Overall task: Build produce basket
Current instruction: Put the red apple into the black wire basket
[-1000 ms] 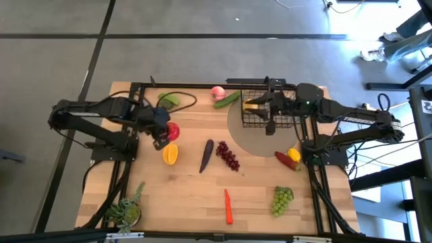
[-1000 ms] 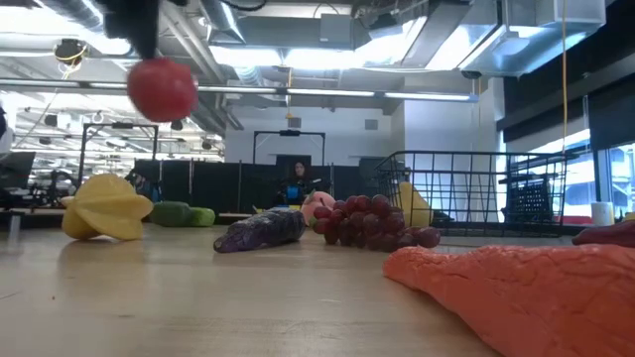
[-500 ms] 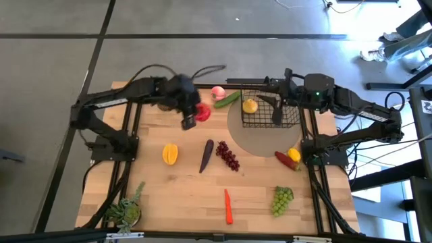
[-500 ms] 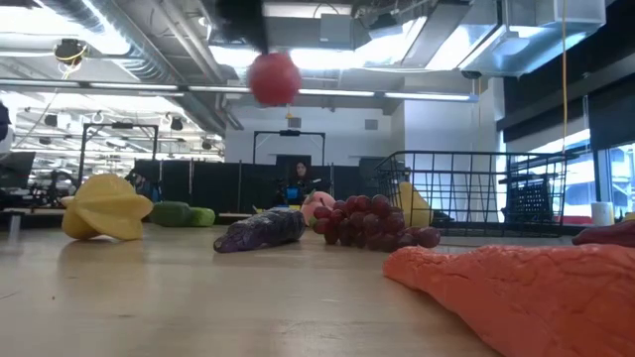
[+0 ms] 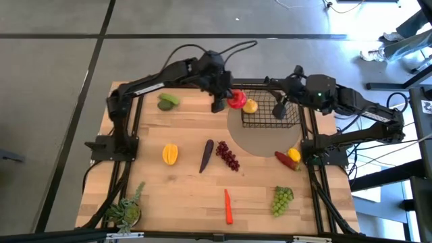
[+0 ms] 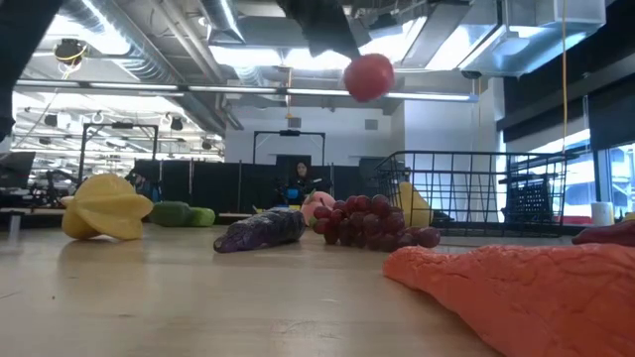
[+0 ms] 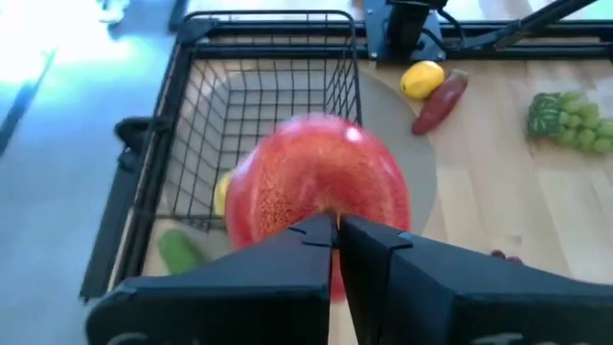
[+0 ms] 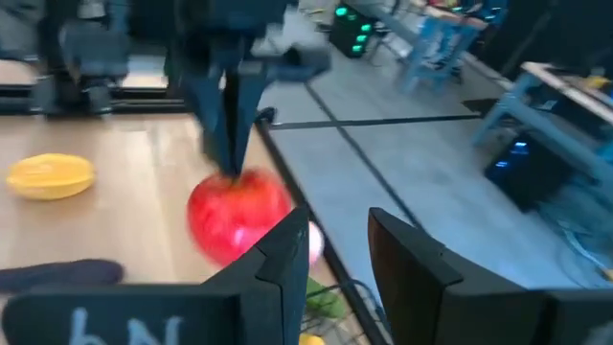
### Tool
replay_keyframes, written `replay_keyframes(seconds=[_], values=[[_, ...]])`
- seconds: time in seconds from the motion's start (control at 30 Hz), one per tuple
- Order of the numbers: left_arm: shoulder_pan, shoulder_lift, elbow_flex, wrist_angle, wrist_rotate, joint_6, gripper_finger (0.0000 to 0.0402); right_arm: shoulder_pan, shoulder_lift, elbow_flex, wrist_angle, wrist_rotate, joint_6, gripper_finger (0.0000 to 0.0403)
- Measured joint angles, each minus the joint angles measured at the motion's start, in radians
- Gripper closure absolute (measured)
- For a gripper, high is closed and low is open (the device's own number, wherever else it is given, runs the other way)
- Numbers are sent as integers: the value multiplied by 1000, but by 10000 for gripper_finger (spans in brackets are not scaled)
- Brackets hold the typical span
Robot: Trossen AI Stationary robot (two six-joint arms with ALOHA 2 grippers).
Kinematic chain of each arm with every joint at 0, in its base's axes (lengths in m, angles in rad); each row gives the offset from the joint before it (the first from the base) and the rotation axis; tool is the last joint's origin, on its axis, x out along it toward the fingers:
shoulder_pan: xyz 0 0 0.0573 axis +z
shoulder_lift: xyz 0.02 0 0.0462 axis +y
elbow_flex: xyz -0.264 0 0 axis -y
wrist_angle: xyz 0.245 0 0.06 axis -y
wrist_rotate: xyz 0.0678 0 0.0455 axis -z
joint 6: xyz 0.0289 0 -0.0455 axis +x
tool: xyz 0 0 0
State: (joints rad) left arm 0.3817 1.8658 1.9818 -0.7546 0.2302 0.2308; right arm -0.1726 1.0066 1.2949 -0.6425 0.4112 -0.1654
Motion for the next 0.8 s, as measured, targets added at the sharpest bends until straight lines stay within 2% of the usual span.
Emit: replay_keyframes(seconds=[0.1, 0.27, 0.8], values=[[9, 49, 4, 51, 44, 37, 401, 0, -7, 0, 1, 63, 0, 291], [7, 130, 4, 164, 127, 67, 401, 0, -7, 0, 0, 72, 3, 291], [3, 264, 4, 260, 127, 214, 401, 0, -7, -1, -31, 78, 56, 291]])
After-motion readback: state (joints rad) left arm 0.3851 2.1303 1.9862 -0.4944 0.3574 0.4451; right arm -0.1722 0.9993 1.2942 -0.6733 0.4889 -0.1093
